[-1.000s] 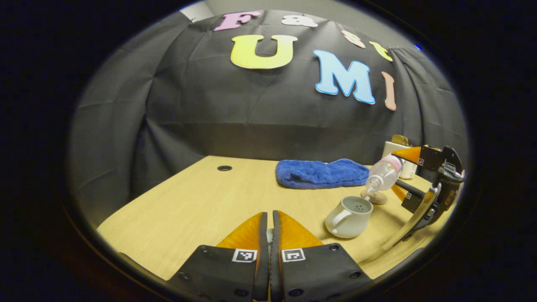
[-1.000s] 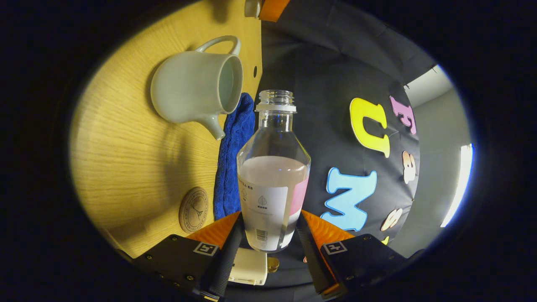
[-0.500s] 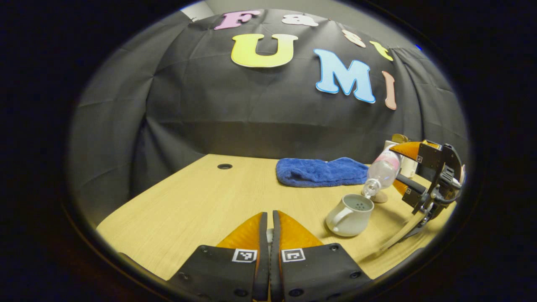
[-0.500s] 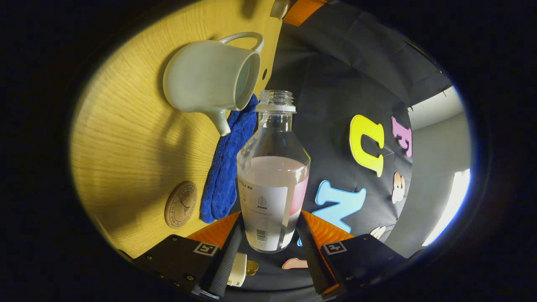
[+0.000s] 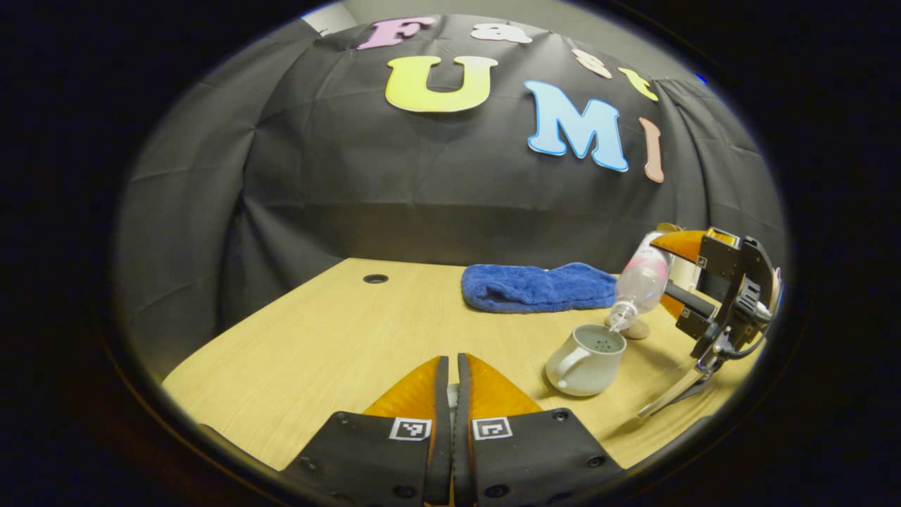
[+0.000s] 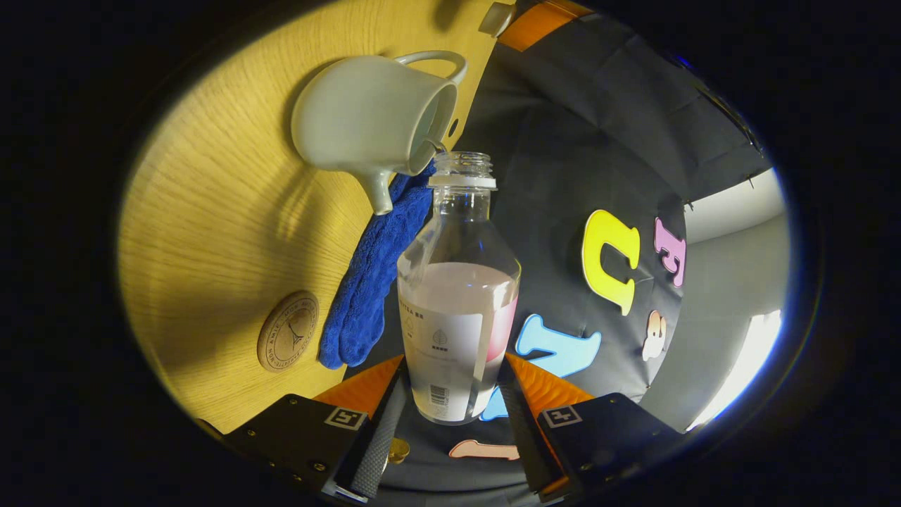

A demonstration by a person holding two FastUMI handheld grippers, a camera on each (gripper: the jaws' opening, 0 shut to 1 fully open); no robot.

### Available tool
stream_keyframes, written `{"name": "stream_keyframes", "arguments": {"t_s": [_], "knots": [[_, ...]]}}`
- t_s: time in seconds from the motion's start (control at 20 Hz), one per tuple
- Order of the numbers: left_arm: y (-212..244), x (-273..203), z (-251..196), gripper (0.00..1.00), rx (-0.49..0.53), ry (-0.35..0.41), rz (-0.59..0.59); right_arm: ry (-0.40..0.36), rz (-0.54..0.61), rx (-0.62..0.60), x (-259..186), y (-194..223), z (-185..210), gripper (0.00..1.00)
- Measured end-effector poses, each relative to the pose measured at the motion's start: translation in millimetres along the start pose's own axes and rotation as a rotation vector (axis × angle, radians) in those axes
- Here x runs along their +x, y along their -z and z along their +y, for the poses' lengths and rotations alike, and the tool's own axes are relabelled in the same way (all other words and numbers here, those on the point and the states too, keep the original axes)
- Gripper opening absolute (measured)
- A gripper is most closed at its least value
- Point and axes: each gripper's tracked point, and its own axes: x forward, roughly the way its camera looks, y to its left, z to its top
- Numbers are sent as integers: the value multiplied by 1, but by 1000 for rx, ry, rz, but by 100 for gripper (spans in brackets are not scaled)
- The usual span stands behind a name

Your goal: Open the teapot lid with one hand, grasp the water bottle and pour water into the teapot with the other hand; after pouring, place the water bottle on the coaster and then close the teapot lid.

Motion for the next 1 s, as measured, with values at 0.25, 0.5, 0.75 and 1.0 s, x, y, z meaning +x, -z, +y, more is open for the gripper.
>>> {"name": "stream_keyframes", "arguments": {"t_s": [0.25,0.5,0.75,1.0], "knots": [[0,1,0,8,3,4,1,26,-19,-34,4,-1,-10,75],[1,1,0,8,6,8,3,41,-42,-69,6,-3,-16,75],[0,1,0,8,9,11,5,51,-45,-83,7,0,-22,75],[0,1,0,8,13,12,6,64,-54,-106,9,2,-28,75]]}}
